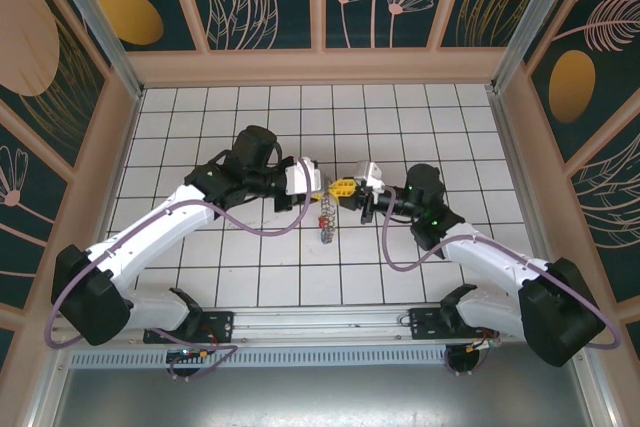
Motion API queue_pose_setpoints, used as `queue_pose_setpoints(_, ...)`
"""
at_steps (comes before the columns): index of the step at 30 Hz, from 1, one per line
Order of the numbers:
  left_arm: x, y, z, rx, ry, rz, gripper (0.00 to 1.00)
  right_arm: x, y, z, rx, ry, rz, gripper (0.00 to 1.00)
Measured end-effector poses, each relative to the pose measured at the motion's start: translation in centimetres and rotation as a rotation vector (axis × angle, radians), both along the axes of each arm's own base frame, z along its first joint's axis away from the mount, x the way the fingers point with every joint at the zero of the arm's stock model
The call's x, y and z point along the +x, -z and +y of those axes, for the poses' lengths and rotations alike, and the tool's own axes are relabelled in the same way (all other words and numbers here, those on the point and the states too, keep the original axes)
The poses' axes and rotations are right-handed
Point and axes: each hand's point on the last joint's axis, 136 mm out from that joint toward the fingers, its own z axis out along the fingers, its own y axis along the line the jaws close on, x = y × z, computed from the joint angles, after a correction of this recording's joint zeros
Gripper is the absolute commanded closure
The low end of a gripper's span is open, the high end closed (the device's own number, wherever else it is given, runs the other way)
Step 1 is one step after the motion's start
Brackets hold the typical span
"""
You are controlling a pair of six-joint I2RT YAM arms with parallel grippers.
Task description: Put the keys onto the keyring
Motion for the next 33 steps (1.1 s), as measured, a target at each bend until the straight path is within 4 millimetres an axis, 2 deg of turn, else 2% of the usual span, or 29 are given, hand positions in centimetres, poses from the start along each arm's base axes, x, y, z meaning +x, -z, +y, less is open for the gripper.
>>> queue_pose_setpoints(9,0.9,-0.5,-0.6,-0.094,-0.037,-0.025,0.82,-0.4,-2.5,-0.4,0.128,0.002,-0.003,1.0)
queue_pose_setpoints(17,0.2,-3.4,-0.5,-0.187,-0.019,-0.089,0.77,-0.8,-3.0,-0.3,0.15,-0.013,-0.032,1.0)
queue_pose_setpoints(19,-0.1,-3.7,0.0,-0.199,-0.017,-0.102,0.64,-0.9,-3.1,-0.3,0.151,-0.016,-0.039,1.0)
queue_pose_setpoints(21,-0.5,-3.9,0.8,-0.213,-0.018,-0.108,0.57,-0.9,-3.0,-0.3,0.148,-0.016,-0.041,1.0)
queue_pose_setpoints(25,-1.1,-4.4,2.0,-0.237,-0.03,-0.141,0.59,-1.2,-2.9,-0.2,0.142,-0.033,-0.051,1.0)
queue_pose_setpoints(29,-1.3,-4.5,1.9,-0.245,-0.013,-0.136,0.61,-1.4,-2.0,0.2,0.117,-0.055,-0.043,1.0)
queue_pose_setpoints(33,-1.4,-3.8,1.3,-0.238,0.015,-0.103,0.75,-1.6,-1.2,0.7,0.092,-0.078,-0.033,1.0)
